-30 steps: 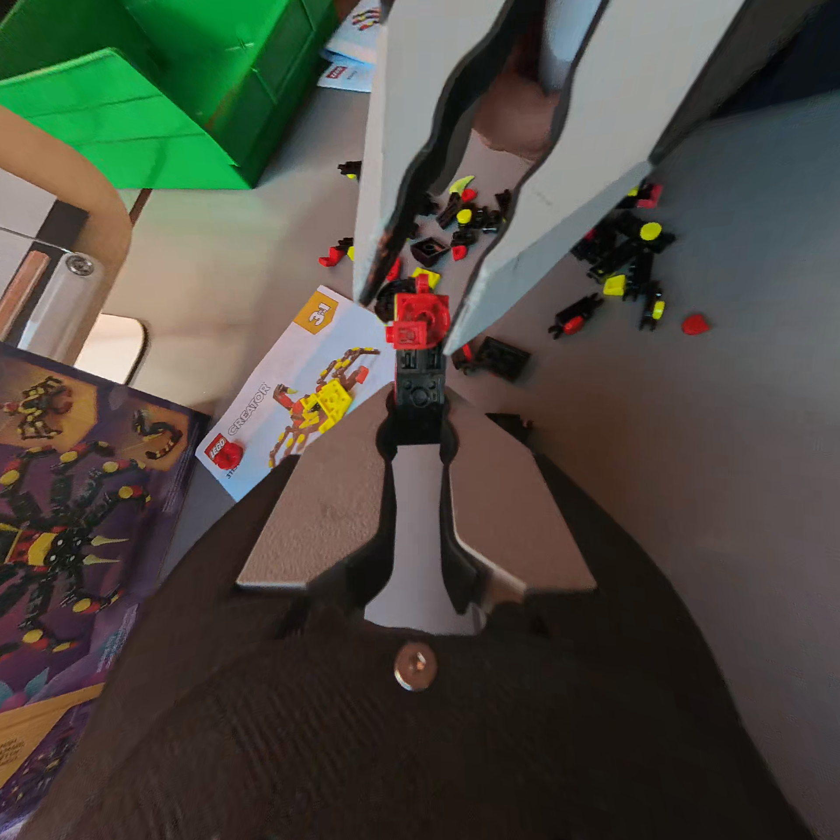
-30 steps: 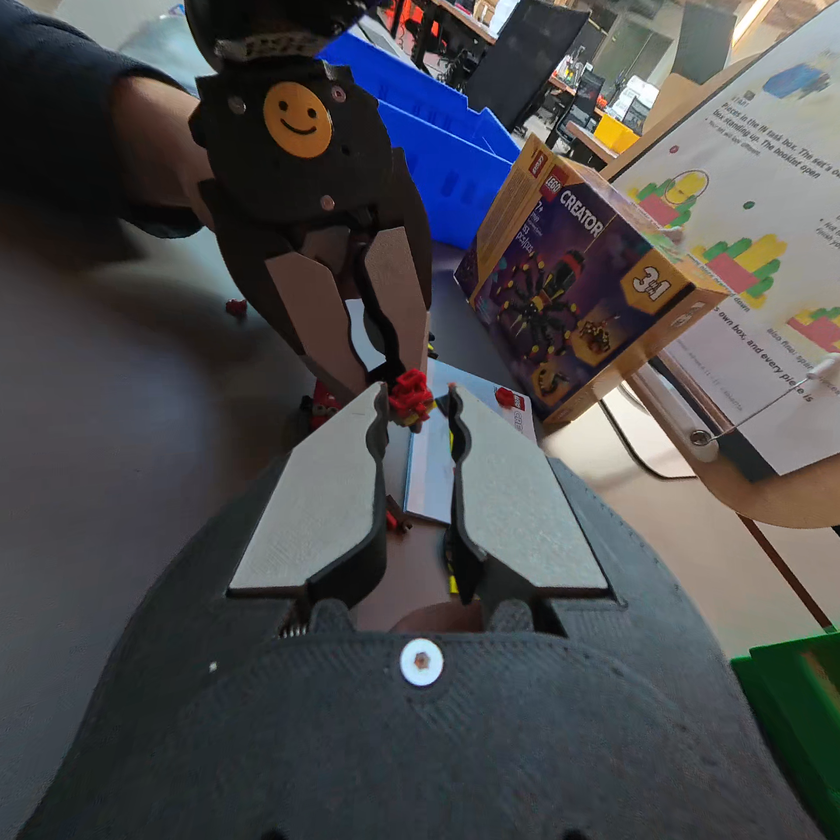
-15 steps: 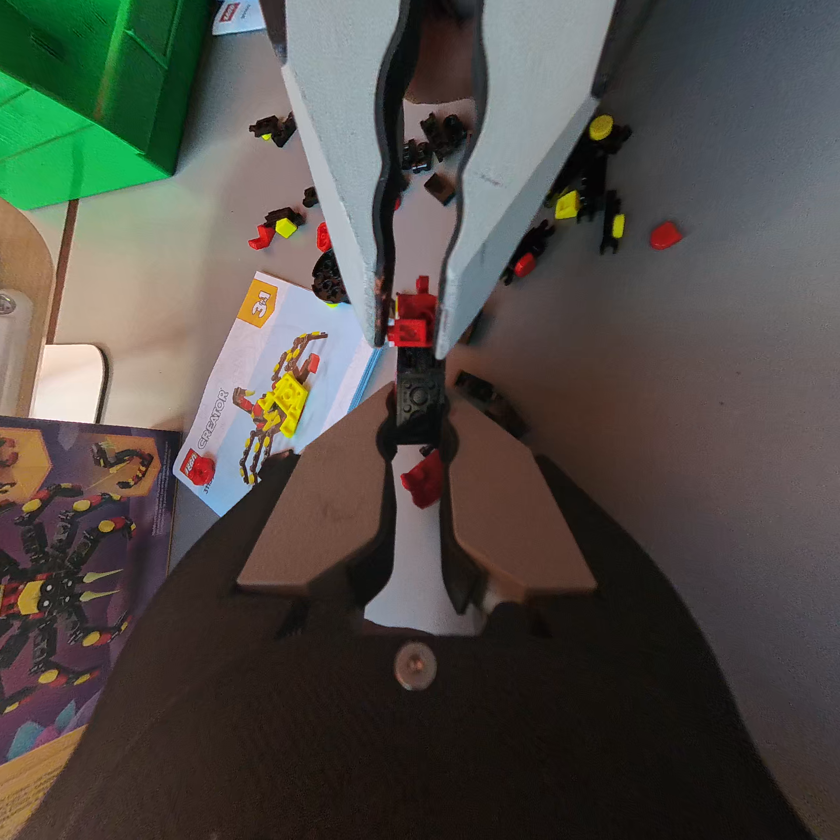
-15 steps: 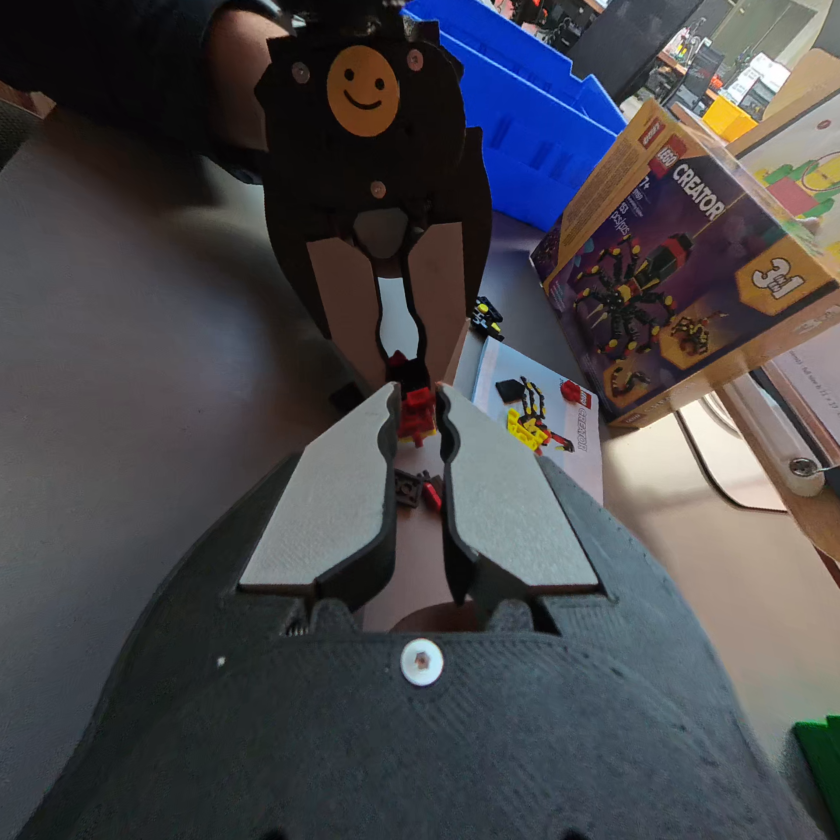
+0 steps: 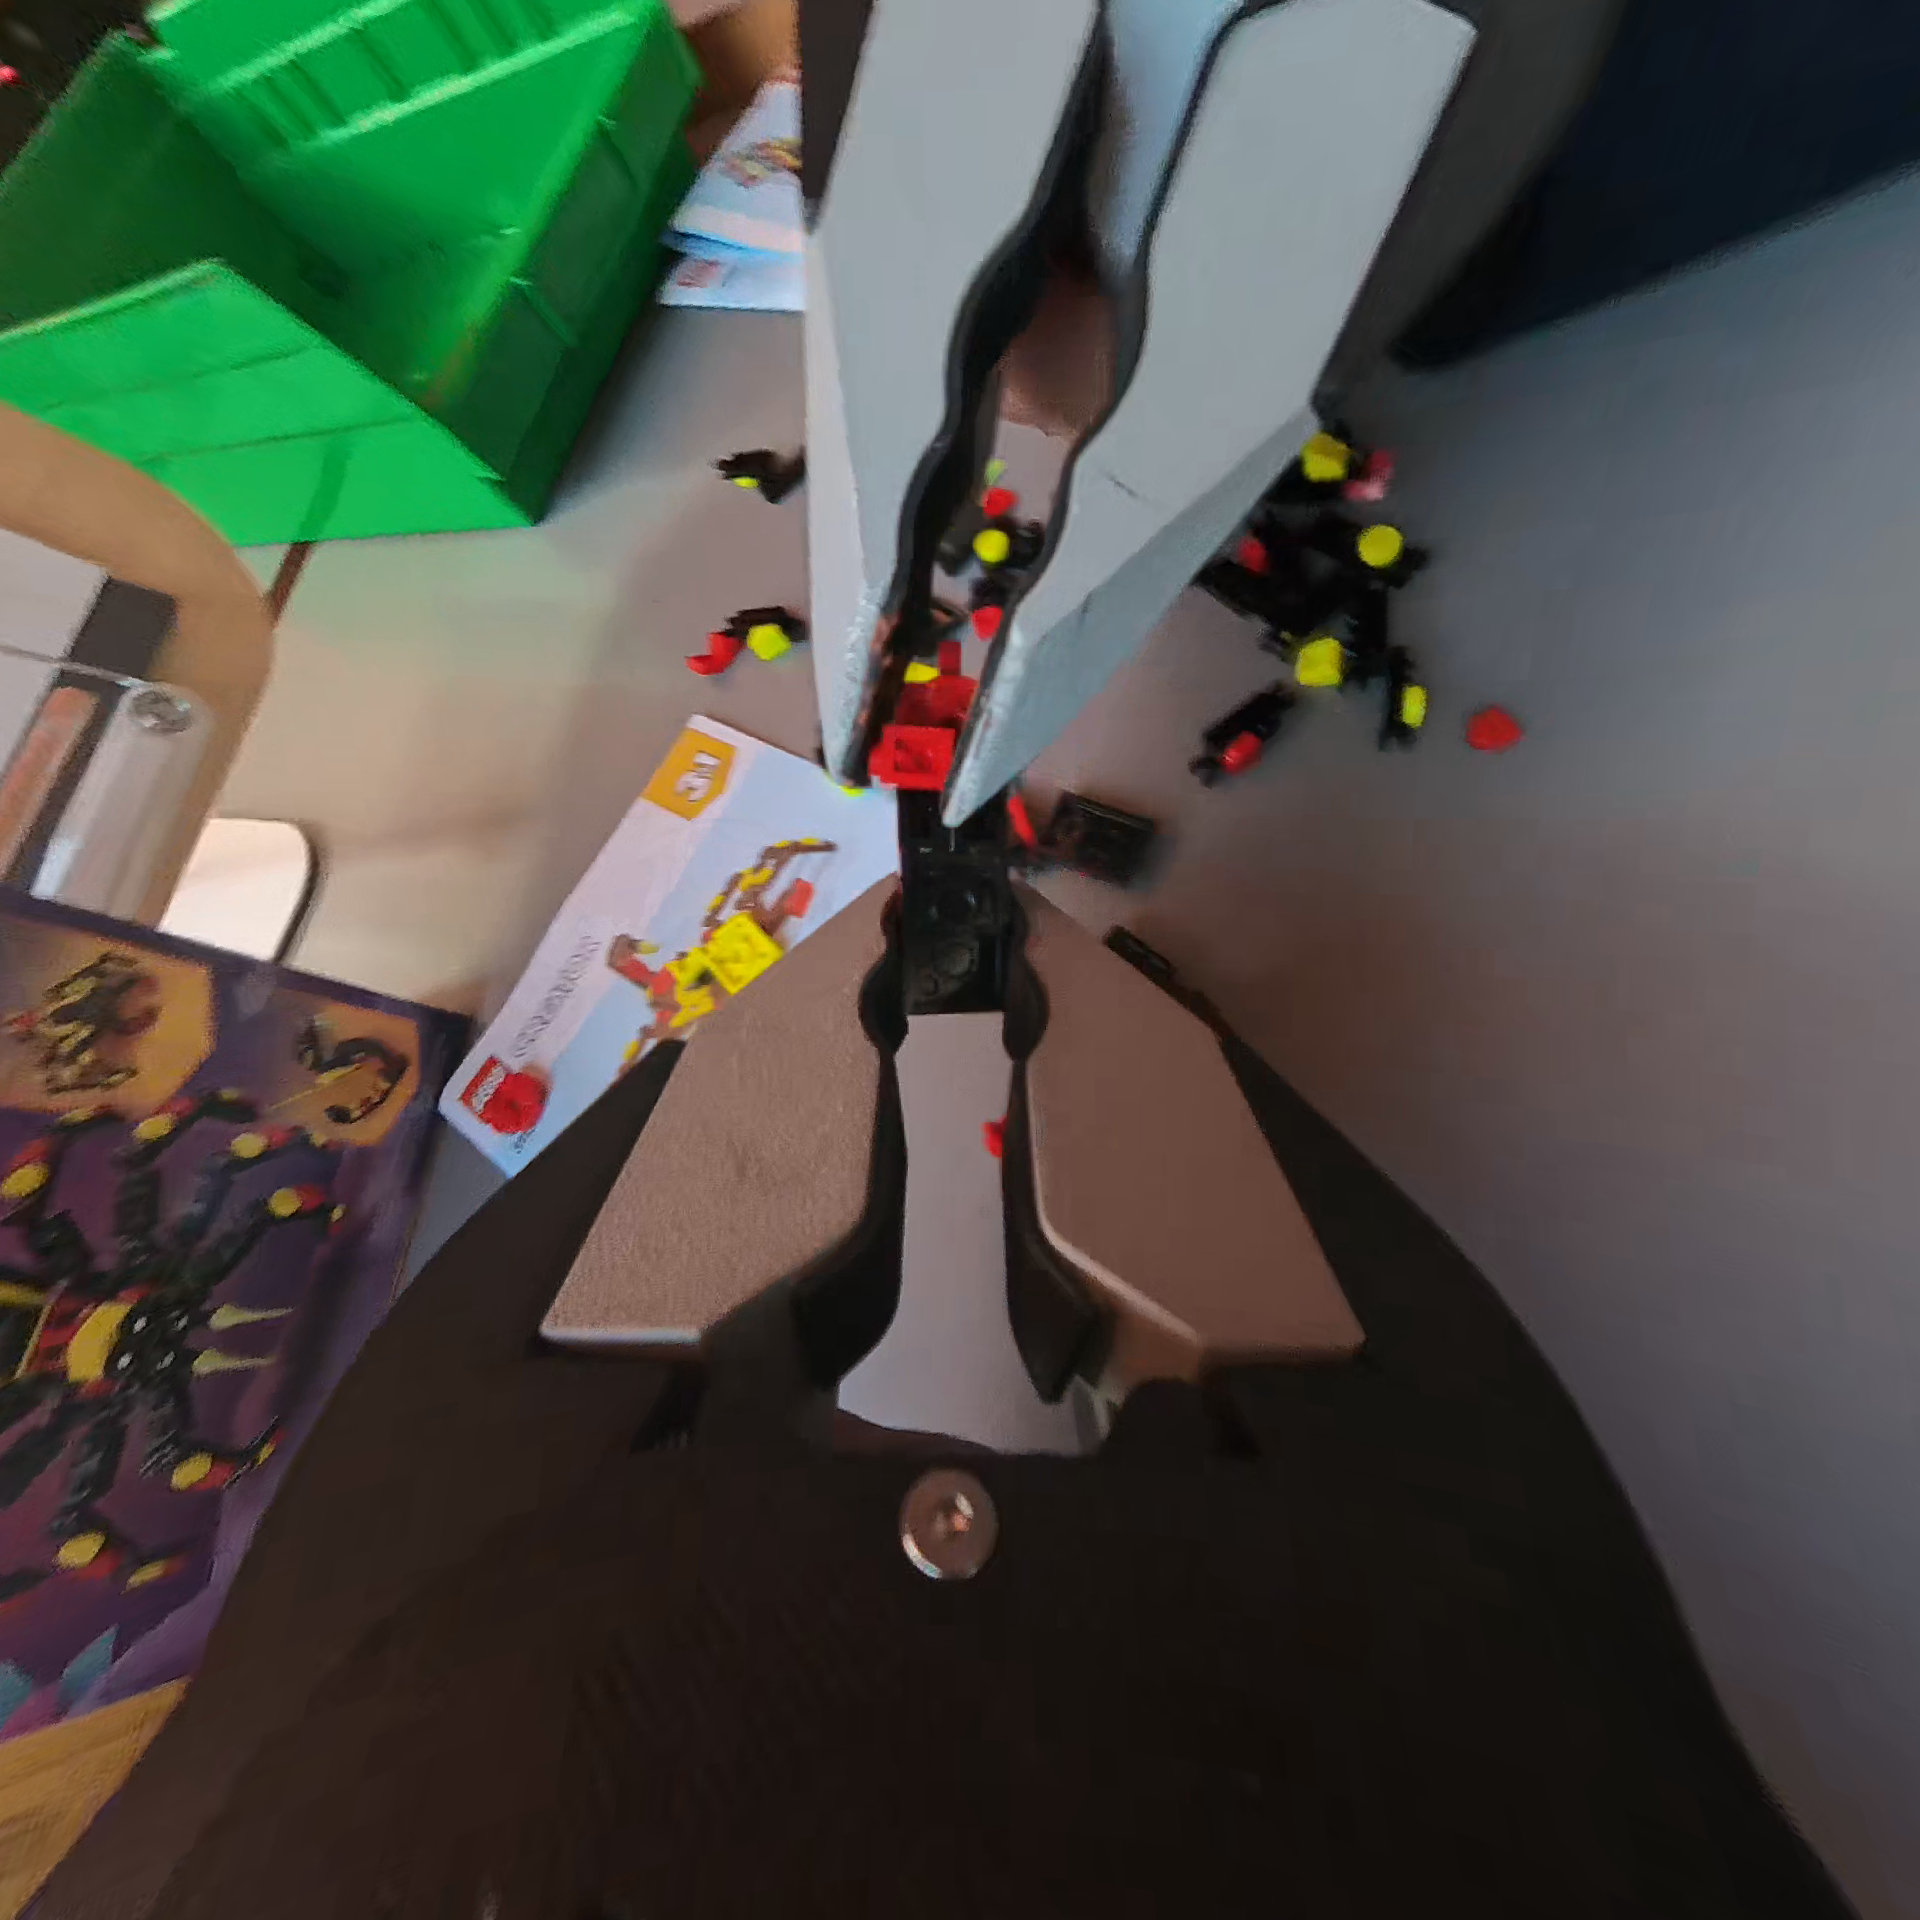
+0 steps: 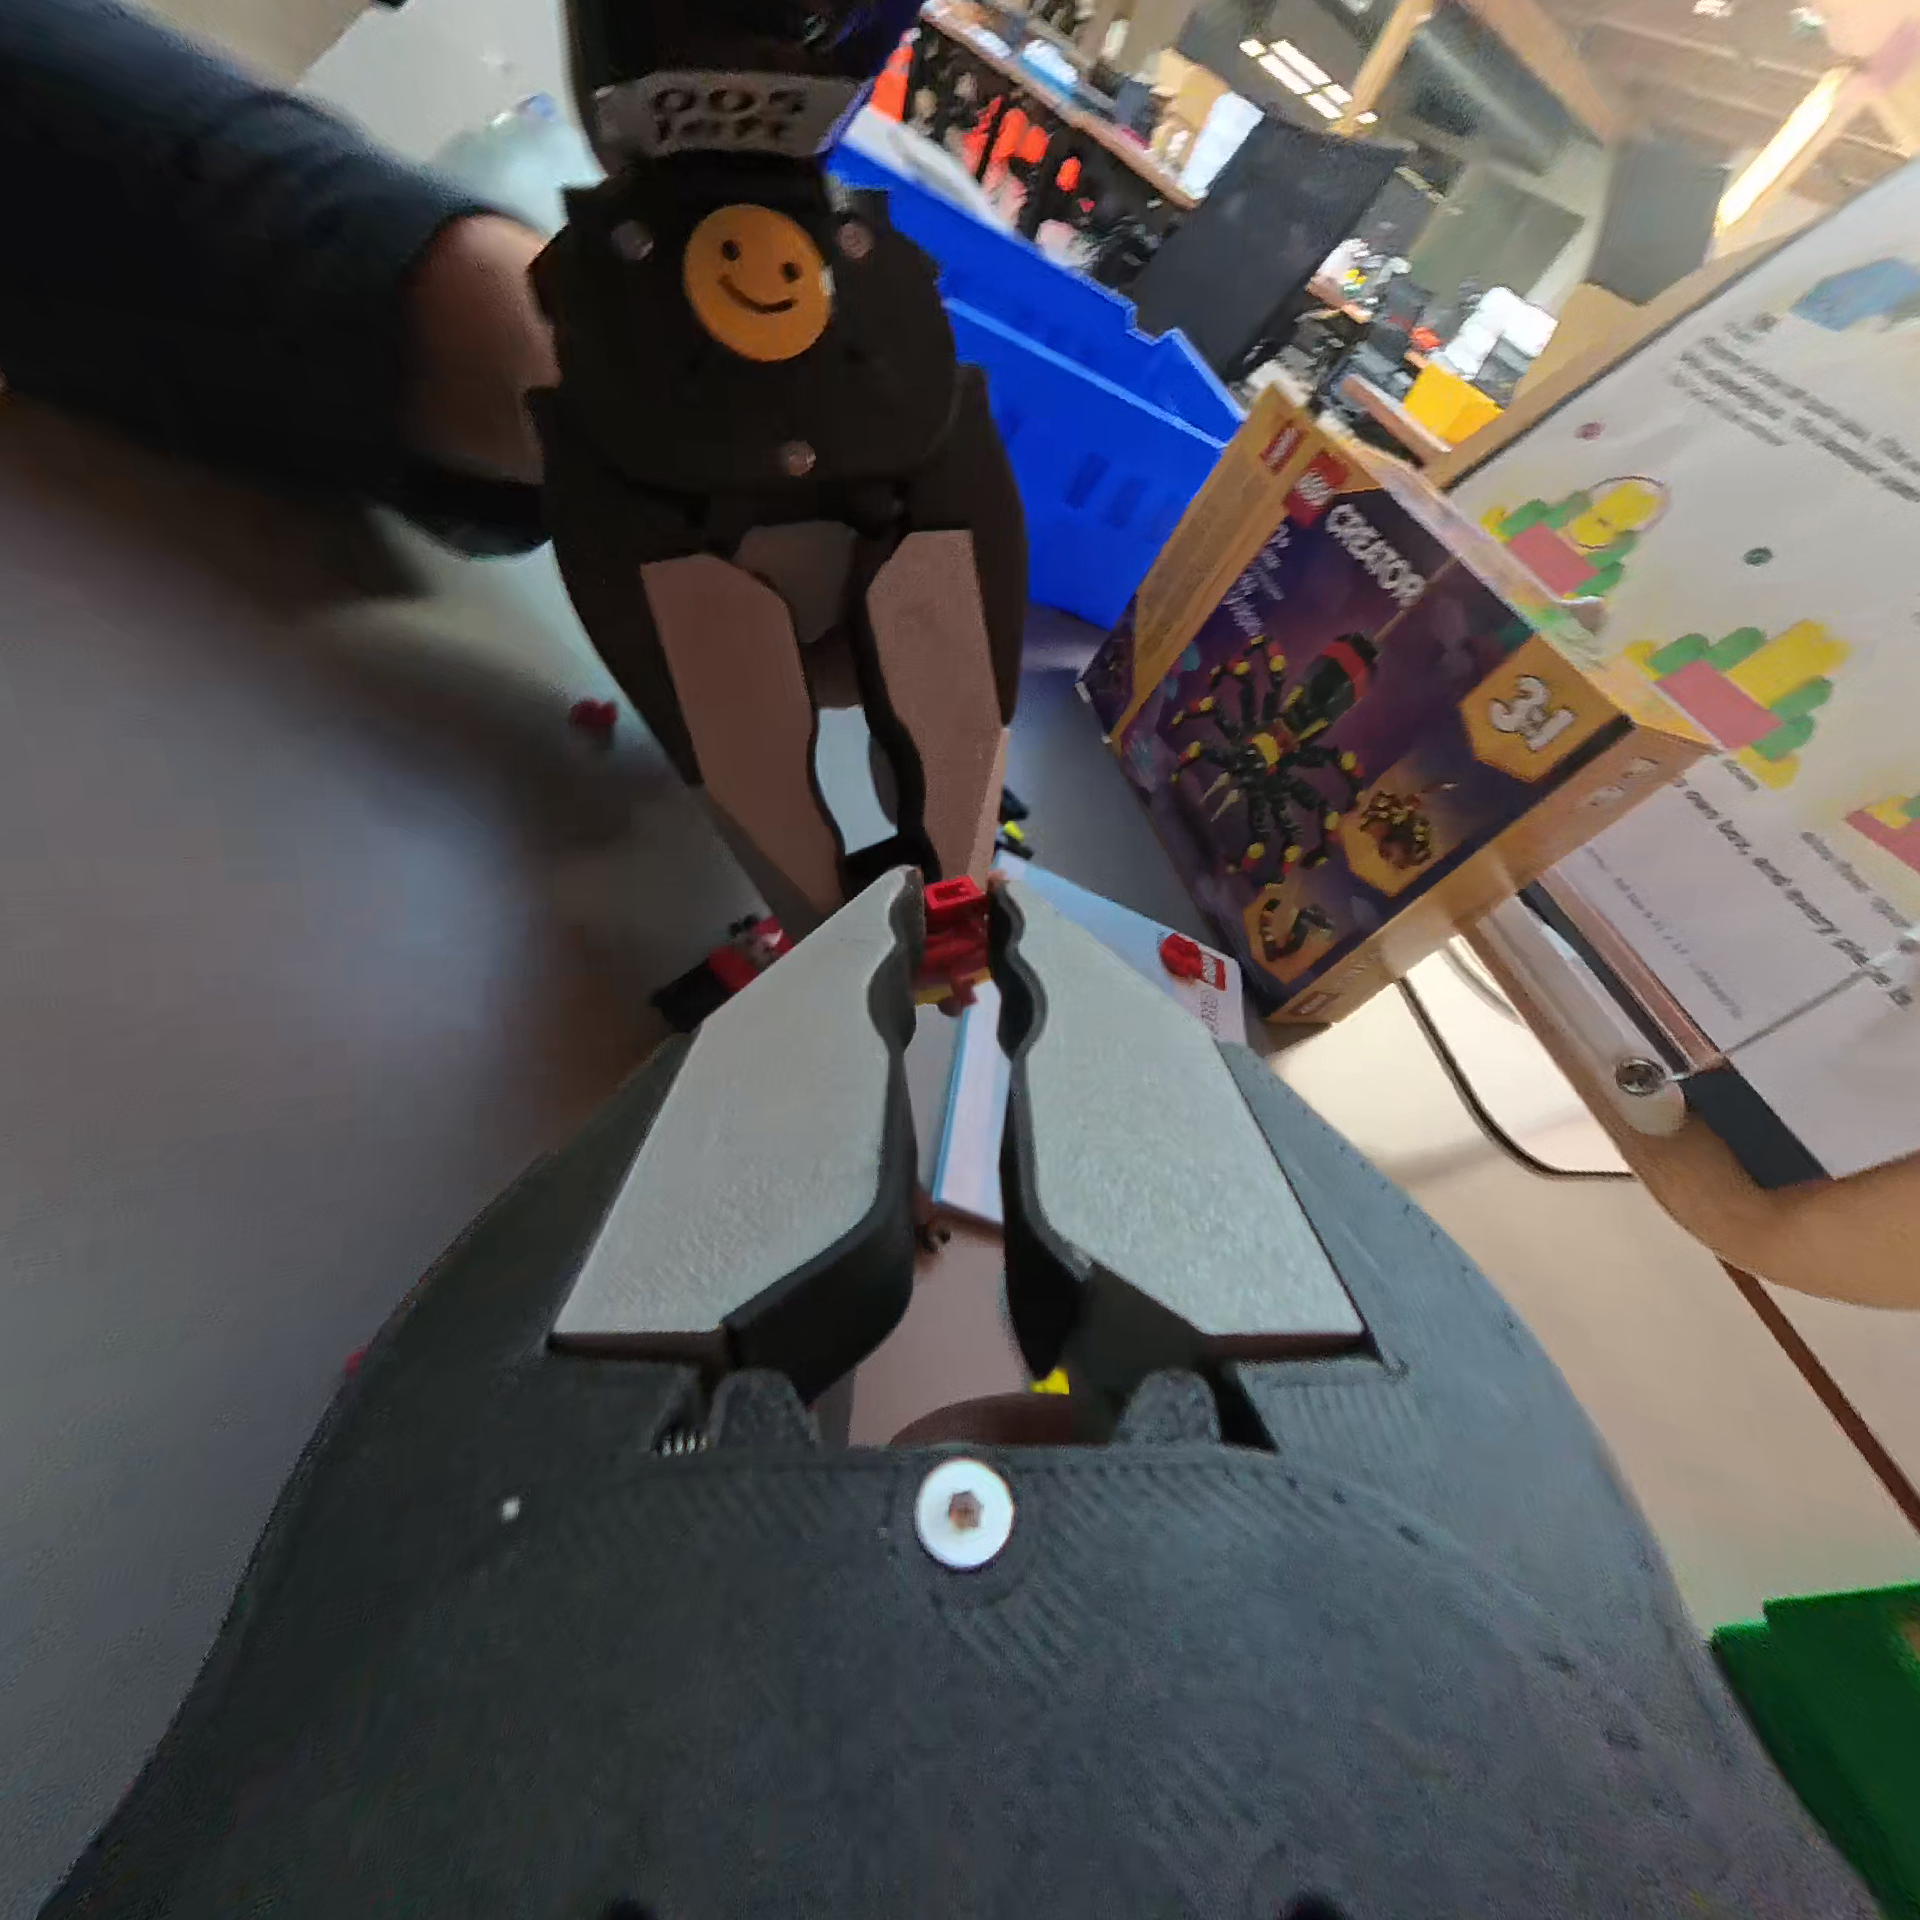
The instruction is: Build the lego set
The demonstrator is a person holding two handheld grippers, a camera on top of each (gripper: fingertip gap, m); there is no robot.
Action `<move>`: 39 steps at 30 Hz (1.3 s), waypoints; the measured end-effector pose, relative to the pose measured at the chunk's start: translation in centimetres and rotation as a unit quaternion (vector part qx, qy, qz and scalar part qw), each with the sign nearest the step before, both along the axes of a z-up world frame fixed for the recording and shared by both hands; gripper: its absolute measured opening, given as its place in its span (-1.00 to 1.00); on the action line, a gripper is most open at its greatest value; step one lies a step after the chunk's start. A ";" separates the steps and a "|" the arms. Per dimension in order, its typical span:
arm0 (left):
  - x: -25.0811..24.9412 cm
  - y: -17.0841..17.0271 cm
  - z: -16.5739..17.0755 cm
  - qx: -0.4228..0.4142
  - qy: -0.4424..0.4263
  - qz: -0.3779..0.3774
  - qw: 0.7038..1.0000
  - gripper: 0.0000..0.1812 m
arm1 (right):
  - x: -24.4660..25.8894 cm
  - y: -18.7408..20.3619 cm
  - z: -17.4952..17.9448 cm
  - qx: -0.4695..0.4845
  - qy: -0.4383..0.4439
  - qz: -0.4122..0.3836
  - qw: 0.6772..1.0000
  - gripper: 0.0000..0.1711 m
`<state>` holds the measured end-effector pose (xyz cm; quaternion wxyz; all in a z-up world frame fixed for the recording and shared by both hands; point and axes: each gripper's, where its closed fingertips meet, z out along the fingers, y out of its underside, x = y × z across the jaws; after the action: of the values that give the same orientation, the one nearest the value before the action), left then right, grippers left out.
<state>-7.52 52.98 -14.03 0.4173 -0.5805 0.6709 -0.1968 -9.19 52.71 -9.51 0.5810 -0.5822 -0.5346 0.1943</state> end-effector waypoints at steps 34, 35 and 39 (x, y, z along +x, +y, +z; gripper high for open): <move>-1.1 4.3 -1.3 -0.022 -0.015 0.128 0.991 -0.87 | 5.3 1.5 -4.5 -0.217 -0.057 -0.068 0.972 -0.51; -1.2 4.6 -1.1 -0.026 -0.020 0.136 0.990 -0.87 | 5.3 0.6 -5.2 -0.246 -0.072 -0.049 0.965 -0.54; -1.3 4.9 -0.9 -0.022 -0.029 0.144 0.989 -0.87 | 6.5 1.0 -6.6 -0.199 -0.136 -0.070 0.968 -0.45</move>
<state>-8.81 57.86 -14.90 0.4478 -0.6739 0.5635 -0.1665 -2.71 53.73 -16.09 0.3875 -0.7432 -0.5168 0.1746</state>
